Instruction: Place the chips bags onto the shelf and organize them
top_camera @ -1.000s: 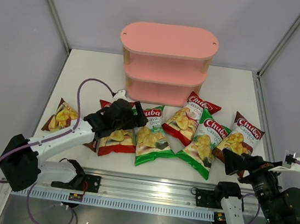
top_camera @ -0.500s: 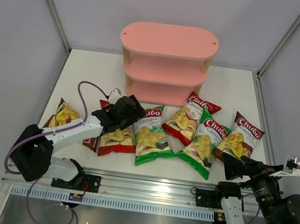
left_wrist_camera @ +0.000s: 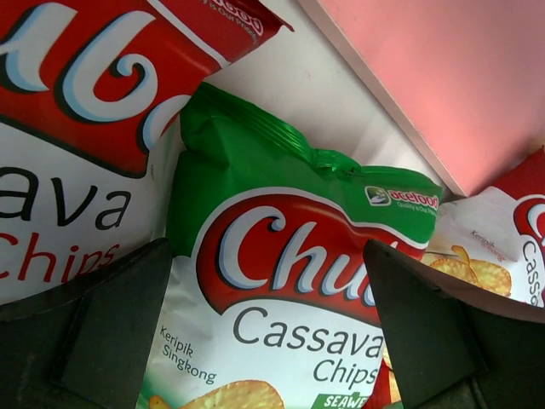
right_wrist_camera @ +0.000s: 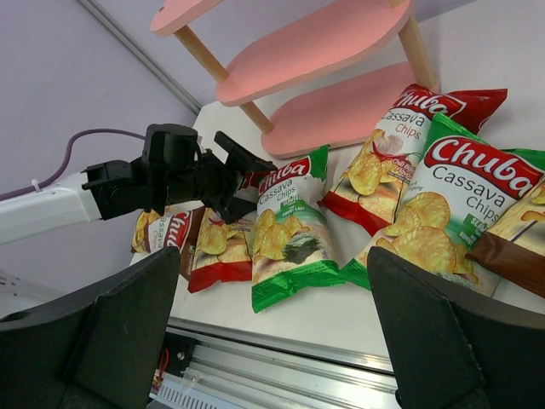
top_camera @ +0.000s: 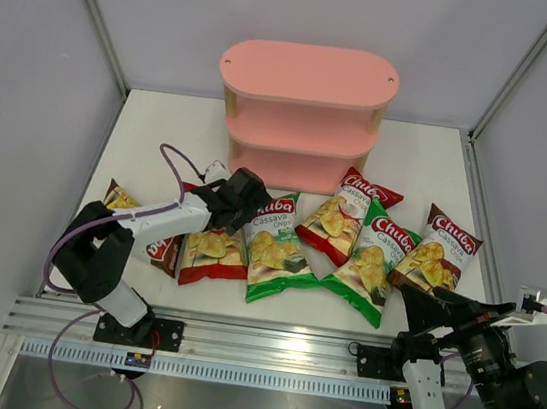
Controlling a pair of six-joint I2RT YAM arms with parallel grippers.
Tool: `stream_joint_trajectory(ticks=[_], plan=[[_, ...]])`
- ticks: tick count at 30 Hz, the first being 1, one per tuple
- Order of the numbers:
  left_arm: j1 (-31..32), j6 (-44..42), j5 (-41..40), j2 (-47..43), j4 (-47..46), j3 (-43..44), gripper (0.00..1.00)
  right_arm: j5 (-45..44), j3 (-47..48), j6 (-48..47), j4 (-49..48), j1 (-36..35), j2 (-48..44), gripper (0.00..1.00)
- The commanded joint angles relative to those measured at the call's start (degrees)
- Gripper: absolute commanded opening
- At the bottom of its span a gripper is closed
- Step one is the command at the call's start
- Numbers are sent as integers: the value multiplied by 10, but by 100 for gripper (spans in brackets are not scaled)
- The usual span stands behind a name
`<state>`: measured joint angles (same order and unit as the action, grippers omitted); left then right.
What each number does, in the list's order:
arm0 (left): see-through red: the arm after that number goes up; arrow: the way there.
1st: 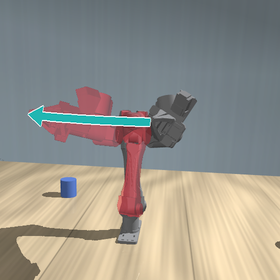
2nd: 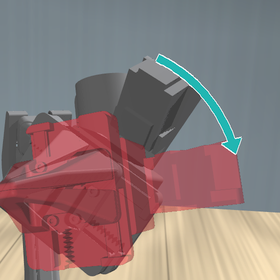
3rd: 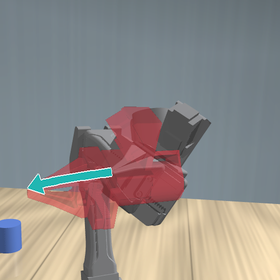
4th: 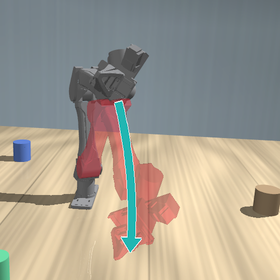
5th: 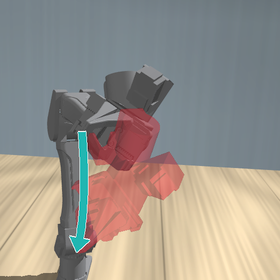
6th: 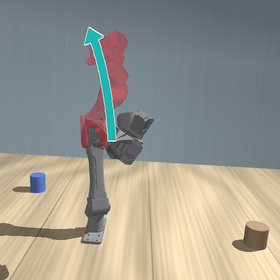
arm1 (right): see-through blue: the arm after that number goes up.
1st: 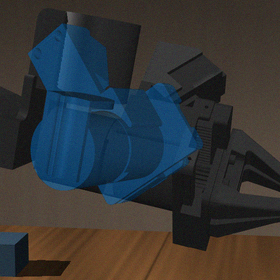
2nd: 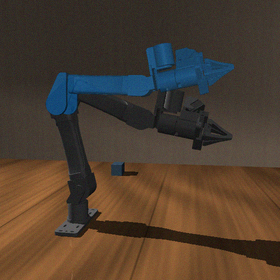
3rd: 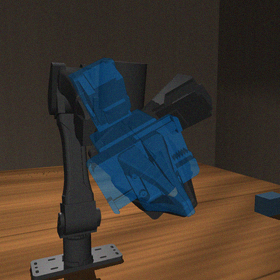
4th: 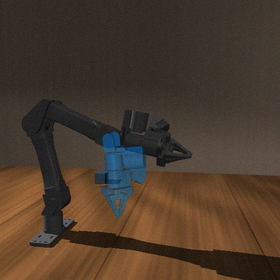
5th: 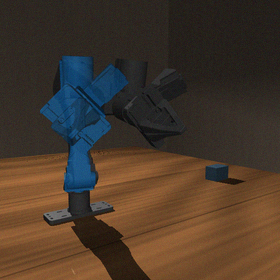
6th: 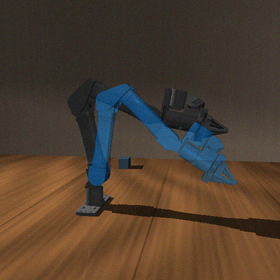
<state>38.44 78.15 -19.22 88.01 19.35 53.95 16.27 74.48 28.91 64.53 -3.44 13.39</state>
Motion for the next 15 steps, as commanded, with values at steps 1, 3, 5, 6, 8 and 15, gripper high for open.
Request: stream_joint_trajectory(ticks=[1,3,5,6,8,15], plan=[[-2,38,-39,8,12,24,99,23,9,9,-22,-2,-1,100],[-2,46,-42,13,6,18,99,29,2,12,-27,-3,-3,99],[-2,62,-43,21,8,16,99,36,-10,13,-32,-3,-5,99],[-2,69,-44,30,9,15,99,37,-14,12,-35,-2,-6,99],[-2,82,-43,38,2,9,99,39,-23,11,-34,-3,-4,99],[-1,122,-47,66,16,4,99,47,-28,7,-28,-2,-4,99]])
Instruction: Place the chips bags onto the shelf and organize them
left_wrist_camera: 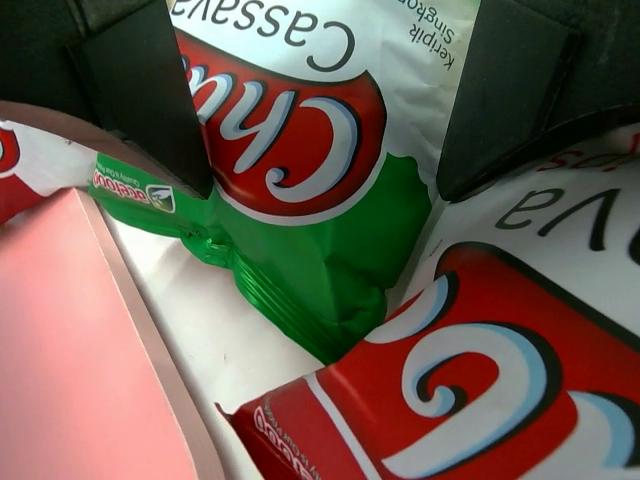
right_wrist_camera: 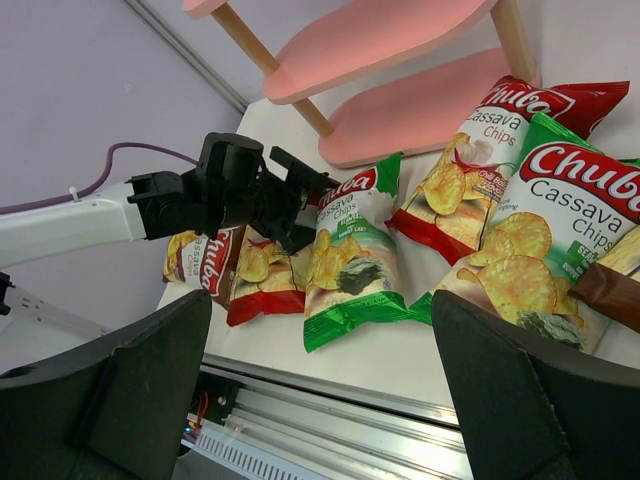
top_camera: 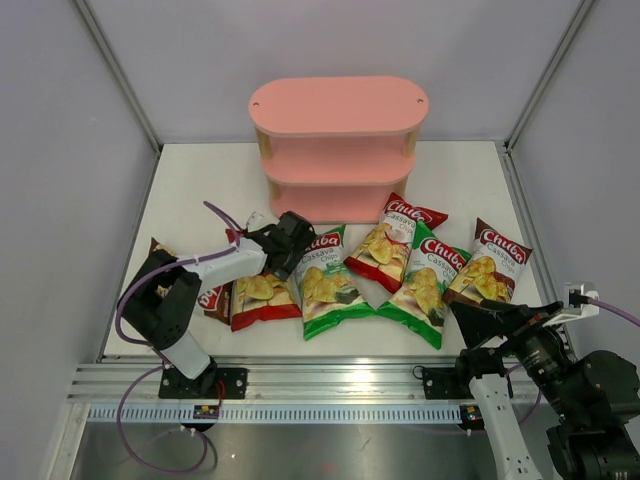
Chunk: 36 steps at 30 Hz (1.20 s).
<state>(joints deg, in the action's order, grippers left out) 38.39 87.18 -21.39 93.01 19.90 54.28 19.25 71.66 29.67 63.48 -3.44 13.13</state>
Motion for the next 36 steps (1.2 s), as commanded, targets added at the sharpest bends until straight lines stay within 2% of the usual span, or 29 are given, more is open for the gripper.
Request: stream_joint_trajectory(ticks=[1,4,6,8,9,10,12,16,18,19,20,25,28,34,36], plan=[[1,33,-25,17,11,1,99,18,1,-1,-18,-3,0,99],[8,30,-25,22,-1,0,95,19,1,-1,-20,-2,2,99],[12,27,-23,23,-7,1,85,24,1,1,-20,-3,5,99],[17,30,-24,18,-6,0,71,26,1,2,-20,-3,5,99],[19,33,-29,14,-2,-2,58,26,2,2,-19,-3,7,99],[21,42,-30,10,2,-5,52,27,3,1,-19,-3,6,99],[26,48,-36,-5,5,-16,46,26,4,1,-17,-3,6,99],[30,61,-52,-30,15,-27,40,29,-3,5,-20,-2,5,100],[30,61,-52,-42,18,-28,34,34,-6,7,-24,-3,6,99],[31,60,-51,-48,18,-31,26,35,-11,8,-26,-3,4,100],[32,60,-51,-55,18,-33,23,36,-14,9,-28,-3,3,99],[42,88,-62,-129,2,-69,14,64,-70,20,-48,-3,-2,100],[45,99,-67,-177,-4,-94,13,96,-111,28,-67,-2,1,100],[46,98,-67,-256,-17,-113,6,181,-213,46,-158,-3,16,99],[46,96,-67,-273,-21,-118,0,206,-240,64,-192,-3,21,99]])
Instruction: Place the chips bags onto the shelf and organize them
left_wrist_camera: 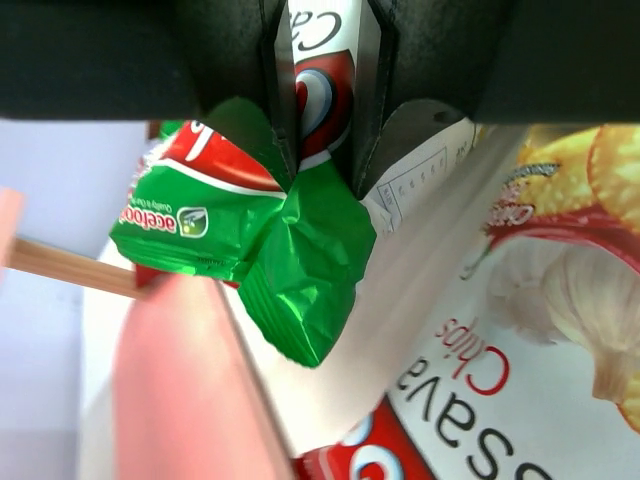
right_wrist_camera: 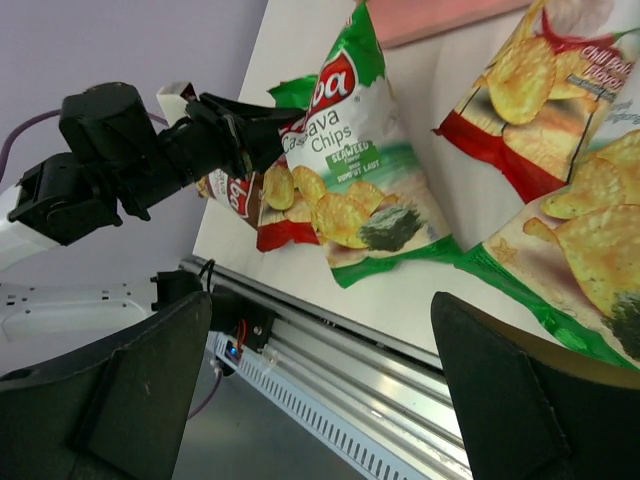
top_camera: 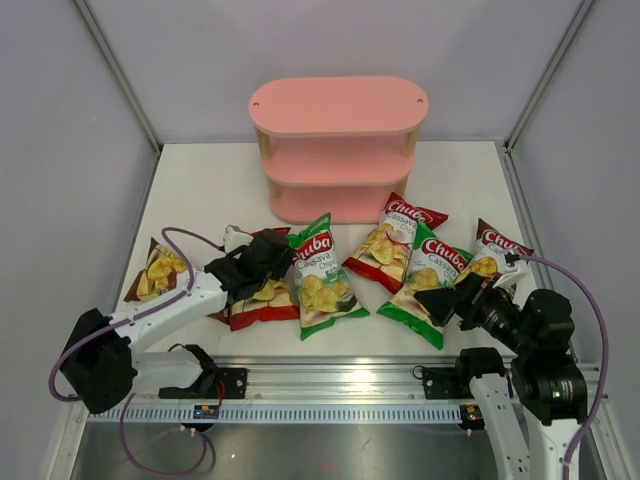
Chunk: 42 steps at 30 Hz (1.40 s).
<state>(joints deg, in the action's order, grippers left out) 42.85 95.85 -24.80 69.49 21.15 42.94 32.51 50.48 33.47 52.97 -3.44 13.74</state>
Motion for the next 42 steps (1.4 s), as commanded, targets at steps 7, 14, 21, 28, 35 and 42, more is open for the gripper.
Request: stream_joint_trajectory(ticks=[7,14,21,28,35,42], plan=[[1,-8,-32,-98,-50,-14,0,125,-127,63,-201,-3,33,99],[3,-31,3,-141,-89,-28,0,131,-157,71,-226,-2,34,99],[7,-27,32,-190,-128,-28,0,174,-212,92,-290,-3,30,99],[7,-13,81,-207,-158,-6,0,219,-299,150,-460,-4,31,99],[7,-2,122,-219,-196,26,0,218,-332,164,-556,-4,34,99],[13,-8,180,-215,-208,58,0,237,-301,122,-594,-14,82,99]])
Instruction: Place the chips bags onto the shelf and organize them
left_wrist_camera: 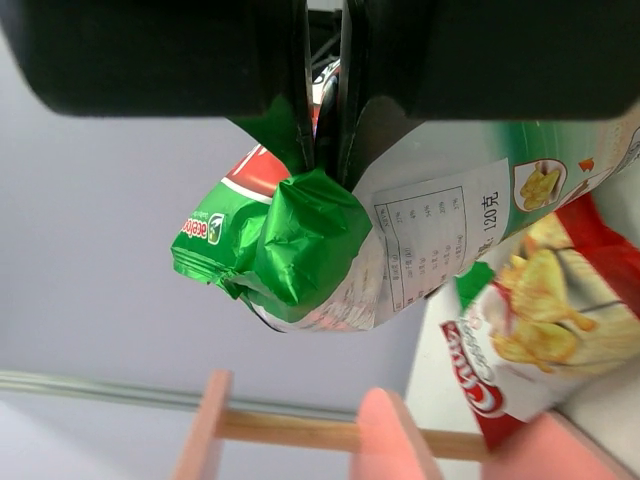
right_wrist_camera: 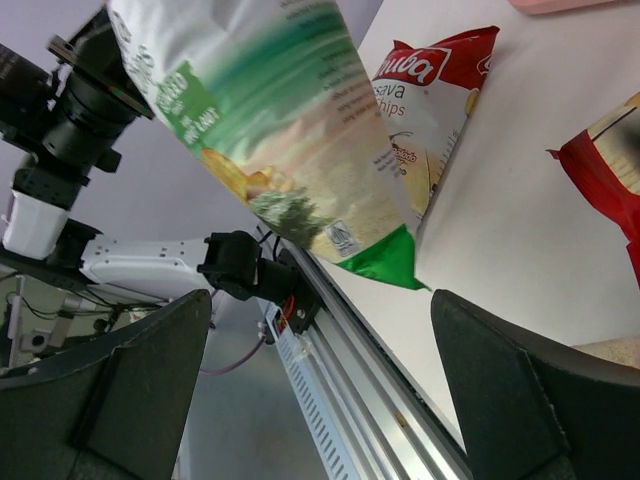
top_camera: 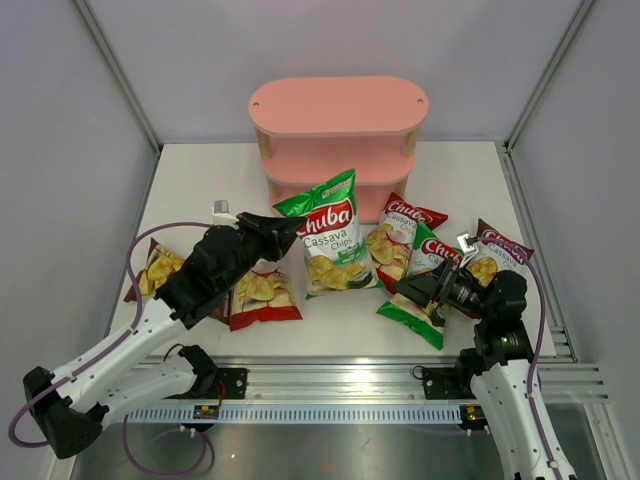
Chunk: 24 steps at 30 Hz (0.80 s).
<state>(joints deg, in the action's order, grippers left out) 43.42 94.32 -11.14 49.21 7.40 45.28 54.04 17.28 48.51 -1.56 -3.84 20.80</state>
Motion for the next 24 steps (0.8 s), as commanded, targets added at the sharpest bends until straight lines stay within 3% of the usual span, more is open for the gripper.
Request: stream_joint_trajectory(ticks=[1,6,13,24], plan=[[9,8,45,-15,-71,36,0,19,40,-49,-43,-13,15,100],[24,-5,71,-19,-89,60,0,-23,96,-108,13,-42,29,96],[40,-5,91,-24,-113,72,0,2,100,-121,-49,-123,51,95],[86,1,69,-19,-136,79,0,-108,121,-202,-18,-204,59,91]])
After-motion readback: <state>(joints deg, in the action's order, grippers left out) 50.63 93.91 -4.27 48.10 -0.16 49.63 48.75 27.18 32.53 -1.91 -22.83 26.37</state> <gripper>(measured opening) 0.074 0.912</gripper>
